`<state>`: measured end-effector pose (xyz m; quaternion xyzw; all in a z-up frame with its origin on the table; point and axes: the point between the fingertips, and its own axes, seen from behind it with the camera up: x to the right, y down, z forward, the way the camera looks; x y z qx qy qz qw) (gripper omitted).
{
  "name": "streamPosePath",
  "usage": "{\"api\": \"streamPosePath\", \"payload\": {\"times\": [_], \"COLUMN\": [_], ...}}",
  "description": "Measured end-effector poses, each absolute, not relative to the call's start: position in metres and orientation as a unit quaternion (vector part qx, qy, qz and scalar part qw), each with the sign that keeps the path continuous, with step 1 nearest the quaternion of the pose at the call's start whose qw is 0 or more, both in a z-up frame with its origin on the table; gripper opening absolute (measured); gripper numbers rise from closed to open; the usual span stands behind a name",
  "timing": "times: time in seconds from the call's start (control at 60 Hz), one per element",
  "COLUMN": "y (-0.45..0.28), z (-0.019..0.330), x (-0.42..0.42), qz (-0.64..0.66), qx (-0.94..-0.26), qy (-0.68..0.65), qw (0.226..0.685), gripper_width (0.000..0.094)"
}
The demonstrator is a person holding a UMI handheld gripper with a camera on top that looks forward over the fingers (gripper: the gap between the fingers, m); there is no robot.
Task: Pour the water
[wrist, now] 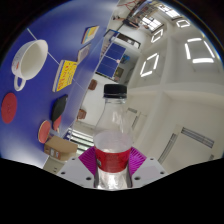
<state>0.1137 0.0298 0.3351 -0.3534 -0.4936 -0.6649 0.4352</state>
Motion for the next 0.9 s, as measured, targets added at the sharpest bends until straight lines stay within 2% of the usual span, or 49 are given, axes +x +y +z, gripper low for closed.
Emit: {"api": "streamPosePath", "payload": {"times": [0.017, 0.1, 0.2, 0.317, 0.4, 0.467, 0.517, 0.617, 0.7, 0.733, 0.833, 0.9], "y": [0.038, 0.058, 0.076, 0.079, 0.081, 0.083, 0.080, 0.074, 0.058, 0.066, 0.047, 0.061], "z": [0.320, 0.286, 0.237, 0.209, 0.215, 0.228, 0.251, 0.310, 0.362, 0.373, 0.384, 0.359], "x": [0.103, 0.073, 0.059, 0.049, 0.059, 0.061, 0.058, 0.060, 0.076, 0.087, 0.101, 0.112], "qz": [-0.665, -0.665, -0.658, -0.640, -0.639, -0.636, -0.631, -0.593, -0.540, -0.498, -0.337, -0.215], "qx": [-0.337, -0.275, -0.235, -0.212, -0.239, -0.263, -0.281, -0.348, -0.430, -0.474, -0.588, -0.651], "qy": [-0.512, -0.585, -0.639, -0.667, -0.654, -0.634, -0.610, -0.539, -0.442, -0.396, -0.256, -0.171], "qw": [0.427, 0.374, 0.323, 0.318, 0.326, 0.352, 0.388, 0.487, 0.573, 0.608, 0.689, 0.707], "gripper_width": [0.0369, 0.0371, 0.0369, 0.0371, 0.0369, 0.0369, 0.0370, 0.0369, 0.0369, 0.0368, 0.0368, 0.0367]}}
